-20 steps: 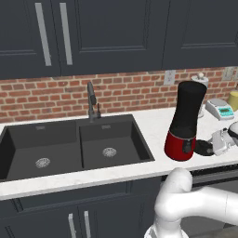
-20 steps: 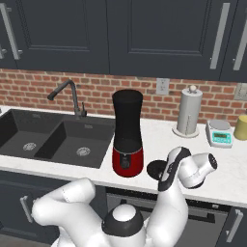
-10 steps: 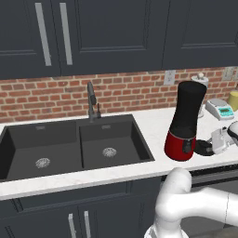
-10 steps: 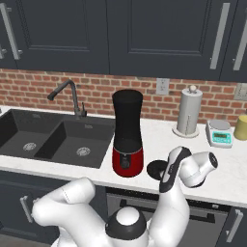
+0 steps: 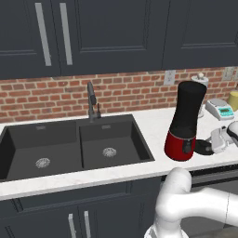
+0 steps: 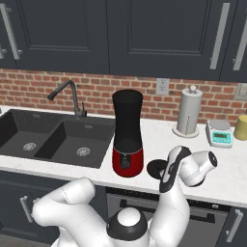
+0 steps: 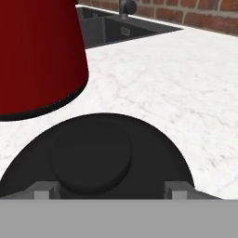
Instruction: Close the lid blender by securely placing the lid on top.
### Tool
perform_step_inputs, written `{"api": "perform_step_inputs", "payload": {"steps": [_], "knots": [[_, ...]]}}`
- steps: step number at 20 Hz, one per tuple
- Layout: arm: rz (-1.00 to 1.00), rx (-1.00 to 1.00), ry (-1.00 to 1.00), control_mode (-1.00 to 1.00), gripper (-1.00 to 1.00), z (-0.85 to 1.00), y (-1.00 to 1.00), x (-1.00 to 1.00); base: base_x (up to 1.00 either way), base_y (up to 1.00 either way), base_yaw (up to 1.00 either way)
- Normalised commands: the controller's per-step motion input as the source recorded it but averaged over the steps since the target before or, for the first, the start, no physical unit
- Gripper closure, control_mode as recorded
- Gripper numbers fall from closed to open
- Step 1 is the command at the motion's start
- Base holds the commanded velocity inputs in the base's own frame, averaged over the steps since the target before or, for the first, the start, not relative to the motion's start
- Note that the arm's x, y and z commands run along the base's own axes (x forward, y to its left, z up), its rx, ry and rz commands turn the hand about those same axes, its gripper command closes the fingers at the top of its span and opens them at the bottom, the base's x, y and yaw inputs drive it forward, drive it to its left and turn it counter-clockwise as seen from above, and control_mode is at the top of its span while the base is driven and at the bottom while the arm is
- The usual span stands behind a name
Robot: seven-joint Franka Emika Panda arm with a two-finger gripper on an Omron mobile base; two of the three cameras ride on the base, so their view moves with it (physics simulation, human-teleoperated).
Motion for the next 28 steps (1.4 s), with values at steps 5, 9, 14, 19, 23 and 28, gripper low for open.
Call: {"api": "perform_step_inputs", "payload": {"steps": [5, 9, 14, 19, 23, 28], "knots": [[0.0, 0.0, 0.0, -1.0, -1.0, -0.04, 0.1, 0.02, 0.0, 0.0, 0.0], [0.0, 0.0, 0.0, -1.0, -1.0, -0.02, 0.18, 0.0, 0.0, 0.0, 0.0], [0.0, 0.0, 0.0, -1.0, -1.0, 0.0, 0.23, 0.0, 0.0, 0.0, 0.0], [0.0, 0.0, 0.0, -1.0, -1.0, 0.0, 0.17, 0.0, 0.0, 0.0, 0.0], [0.0, 0.0, 0.0, -1.0, -1.0, 0.0, 0.19, 0.0, 0.0, 0.0, 0.0], [0.0, 0.0, 0.0, -1.0, 1.0, -0.02, 0.09, 0.0, 0.0, 0.0, 0.0]]}}
